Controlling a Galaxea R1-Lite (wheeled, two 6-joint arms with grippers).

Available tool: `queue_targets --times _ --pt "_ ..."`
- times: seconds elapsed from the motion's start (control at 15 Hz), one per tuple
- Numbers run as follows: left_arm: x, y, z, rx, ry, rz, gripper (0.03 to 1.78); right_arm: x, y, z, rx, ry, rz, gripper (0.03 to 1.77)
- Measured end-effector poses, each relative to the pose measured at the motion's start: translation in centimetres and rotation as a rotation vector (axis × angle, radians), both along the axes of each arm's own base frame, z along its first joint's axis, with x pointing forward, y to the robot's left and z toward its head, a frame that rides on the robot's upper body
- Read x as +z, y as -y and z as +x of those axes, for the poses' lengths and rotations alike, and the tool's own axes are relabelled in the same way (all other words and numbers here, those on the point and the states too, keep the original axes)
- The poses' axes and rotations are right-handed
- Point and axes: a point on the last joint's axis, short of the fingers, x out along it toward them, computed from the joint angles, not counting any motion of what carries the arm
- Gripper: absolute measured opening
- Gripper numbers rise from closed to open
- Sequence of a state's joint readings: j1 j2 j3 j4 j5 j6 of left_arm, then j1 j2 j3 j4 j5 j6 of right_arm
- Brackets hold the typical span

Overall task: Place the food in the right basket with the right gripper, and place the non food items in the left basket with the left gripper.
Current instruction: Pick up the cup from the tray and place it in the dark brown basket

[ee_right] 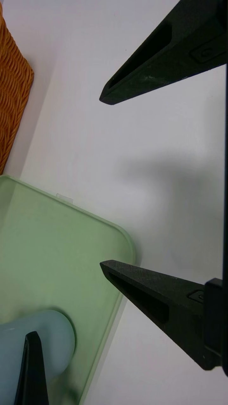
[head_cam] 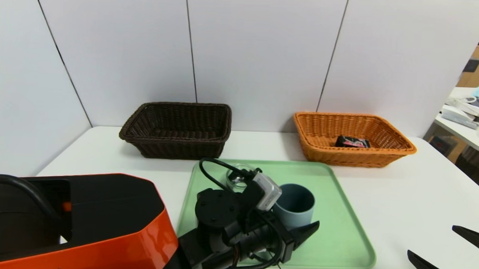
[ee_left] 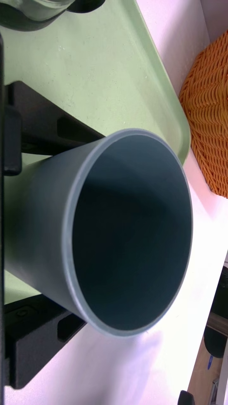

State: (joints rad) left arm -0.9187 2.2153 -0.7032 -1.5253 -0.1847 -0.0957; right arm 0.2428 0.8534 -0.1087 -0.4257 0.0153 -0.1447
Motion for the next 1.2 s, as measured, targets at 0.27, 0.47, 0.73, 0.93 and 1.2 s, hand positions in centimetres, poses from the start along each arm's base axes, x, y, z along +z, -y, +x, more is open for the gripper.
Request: queue_targets --times 0.27,0.47,0.73,0.93,1.2 --pt "0.1 -0.2 0.1 0.012 0.004 0.004 1.16 0.0 0.0 0.1 0.002 -0.004 0.000 1.69" --pt "1.1 -0.9 0.2 0.030 0.015 -0.009 1.16 -0.1 0.0 0.1 0.004 -0.006 0.000 1.69" --pt "2.8 -2.6 -0.4 0.080 0.044 0.005 1.15 -0.1 -0.2 0.0 0.022 -0.007 0.001 1.69" --pt "3.9 -3.7 -1.1 0.135 0.060 0.000 1.15 0.0 -0.2 0.0 0.024 -0.006 -0.001 1.69" --pt "5.6 -5.4 -0.9 0.193 0.101 0.011 1.15 0.0 -0.2 0.0 0.023 0.000 -0.001 1.69"
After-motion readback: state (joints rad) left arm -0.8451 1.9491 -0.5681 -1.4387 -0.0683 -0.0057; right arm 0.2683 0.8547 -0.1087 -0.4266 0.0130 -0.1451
